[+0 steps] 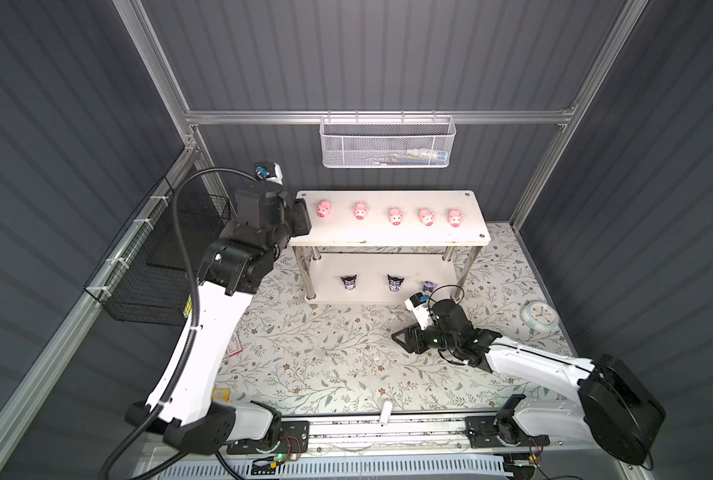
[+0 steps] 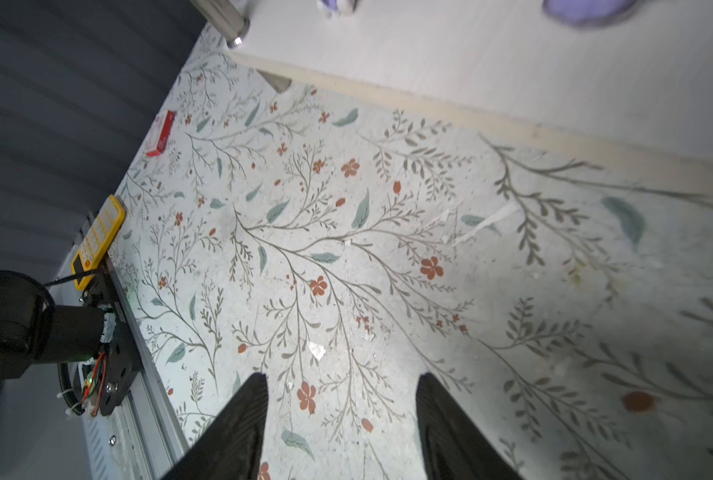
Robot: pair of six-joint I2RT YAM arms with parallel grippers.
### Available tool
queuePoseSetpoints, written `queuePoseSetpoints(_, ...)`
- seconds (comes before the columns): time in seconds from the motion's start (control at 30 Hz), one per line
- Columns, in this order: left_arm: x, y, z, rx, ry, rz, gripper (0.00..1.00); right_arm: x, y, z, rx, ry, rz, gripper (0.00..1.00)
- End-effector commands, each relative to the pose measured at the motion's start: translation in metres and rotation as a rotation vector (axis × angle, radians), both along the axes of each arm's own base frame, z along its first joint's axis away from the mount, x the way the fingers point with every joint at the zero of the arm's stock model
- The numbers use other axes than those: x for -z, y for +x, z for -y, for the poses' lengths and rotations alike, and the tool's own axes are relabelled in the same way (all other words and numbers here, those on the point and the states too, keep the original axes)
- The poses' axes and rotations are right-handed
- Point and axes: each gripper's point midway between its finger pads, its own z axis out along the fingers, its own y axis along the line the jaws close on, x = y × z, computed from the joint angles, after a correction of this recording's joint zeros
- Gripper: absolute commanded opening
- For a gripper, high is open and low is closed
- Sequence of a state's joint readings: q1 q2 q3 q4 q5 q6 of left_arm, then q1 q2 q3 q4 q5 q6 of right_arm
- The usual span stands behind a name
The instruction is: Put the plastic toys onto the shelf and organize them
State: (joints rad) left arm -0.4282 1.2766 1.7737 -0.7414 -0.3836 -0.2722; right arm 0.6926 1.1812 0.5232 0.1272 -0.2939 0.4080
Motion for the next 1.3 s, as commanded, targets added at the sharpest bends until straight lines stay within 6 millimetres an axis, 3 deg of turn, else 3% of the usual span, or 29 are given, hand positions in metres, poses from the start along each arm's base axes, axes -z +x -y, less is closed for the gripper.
queuePoseSetpoints(0.0,0.019,-0.014,-0.018,-0.047,0.042,0.02,0.59,-0.007,0.002,0.032,0.135,-0.065,0.036,0.59)
queuePoseSetpoints(0.1,0.05,-0.031,-0.033,-0.093,0.06,-0.009,0.6,-0.018,0.002,0.073,0.293,-0.116,0.112,0.59)
queuePoseSetpoints(0.27,0.13,-0.046,-0.059,-0.22,0.095,-0.102,0.67,-0.038,0.004,0.139,0.574,-0.16,0.24,0.59)
queuePoseSetpoints(0.4,0.167,-0.043,-0.065,-0.272,0.072,-0.075,0.76,-0.053,0.011,0.182,0.765,-0.181,0.296,0.6)
queuePoseSetpoints(0.5,0.198,-0.032,-0.068,-0.315,0.099,-0.069,0.8,-0.066,0.02,0.203,0.855,-0.164,0.332,0.6)
queuePoseSetpoints(0.8,0.266,-0.006,-0.103,-0.455,0.09,-0.074,0.83,-0.086,0.042,0.253,1.028,-0.153,0.394,0.61)
queuePoseSetpoints(1.0,0.286,0.001,-0.126,-0.452,0.057,-0.052,0.83,-0.086,0.05,0.264,1.047,-0.132,0.387,0.62)
queuePoseSetpoints(1.27,0.315,0.024,-0.138,-0.409,0.111,-0.043,0.87,-0.091,0.062,0.269,1.065,-0.082,0.412,0.62)
